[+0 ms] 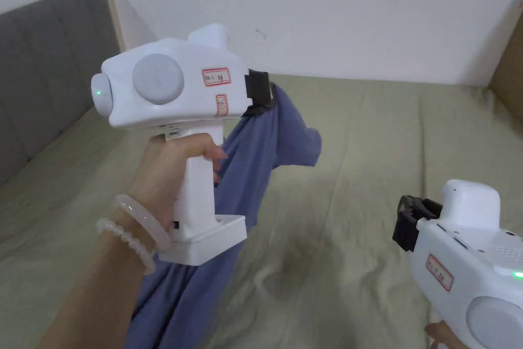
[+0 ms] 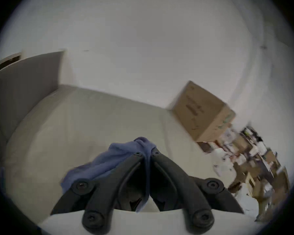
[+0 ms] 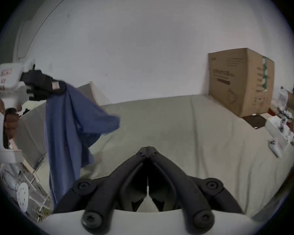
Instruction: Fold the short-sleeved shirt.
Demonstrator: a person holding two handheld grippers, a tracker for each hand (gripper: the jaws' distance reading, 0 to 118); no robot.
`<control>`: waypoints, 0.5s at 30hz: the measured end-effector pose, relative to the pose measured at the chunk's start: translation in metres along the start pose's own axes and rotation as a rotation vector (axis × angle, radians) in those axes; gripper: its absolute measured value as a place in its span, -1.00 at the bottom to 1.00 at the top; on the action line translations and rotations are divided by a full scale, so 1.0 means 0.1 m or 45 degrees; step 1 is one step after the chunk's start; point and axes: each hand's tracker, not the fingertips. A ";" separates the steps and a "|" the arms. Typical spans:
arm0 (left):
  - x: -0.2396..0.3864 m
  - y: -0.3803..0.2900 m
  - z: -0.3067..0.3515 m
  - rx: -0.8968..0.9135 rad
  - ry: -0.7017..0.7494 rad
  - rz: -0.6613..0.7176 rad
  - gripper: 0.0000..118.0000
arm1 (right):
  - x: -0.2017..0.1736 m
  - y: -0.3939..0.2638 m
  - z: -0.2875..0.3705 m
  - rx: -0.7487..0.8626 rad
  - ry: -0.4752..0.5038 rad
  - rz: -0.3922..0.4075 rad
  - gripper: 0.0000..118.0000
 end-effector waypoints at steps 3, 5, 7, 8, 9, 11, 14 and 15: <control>0.54 -0.03 -0.17 -0.016 -0.167 -0.080 -0.97 | 0.39 0.05 0.23 0.025 -0.127 -0.037 -1.00; 0.82 -0.12 -0.31 -0.030 -0.201 -0.105 -0.97 | 0.64 0.04 0.38 0.043 -0.197 -0.040 -1.00; 0.97 -0.34 -0.46 -0.065 -0.216 -0.119 -0.97 | 0.86 0.01 0.51 0.040 -0.266 -0.052 -1.00; 0.98 -0.56 -0.55 -0.130 -0.233 -0.056 -0.97 | 0.96 -0.03 0.56 0.032 -0.290 -0.062 -1.00; 0.98 -0.74 -0.65 -0.190 -0.248 -0.034 -0.97 | 1.05 -0.05 0.59 0.028 -0.318 -0.070 -1.00; 0.98 -1.25 -0.89 -0.371 -0.236 -0.035 -0.97 | 1.19 -0.12 0.63 -0.003 -0.371 -0.100 -1.00; 0.87 -1.47 -0.96 -0.634 -0.086 -0.051 -0.97 | 1.27 -0.25 0.62 -0.040 -0.381 -0.119 -1.00; 0.84 -1.46 -0.88 -0.712 -0.096 -0.023 -0.97 | 1.27 -0.29 0.60 -0.068 -0.388 -0.108 -1.00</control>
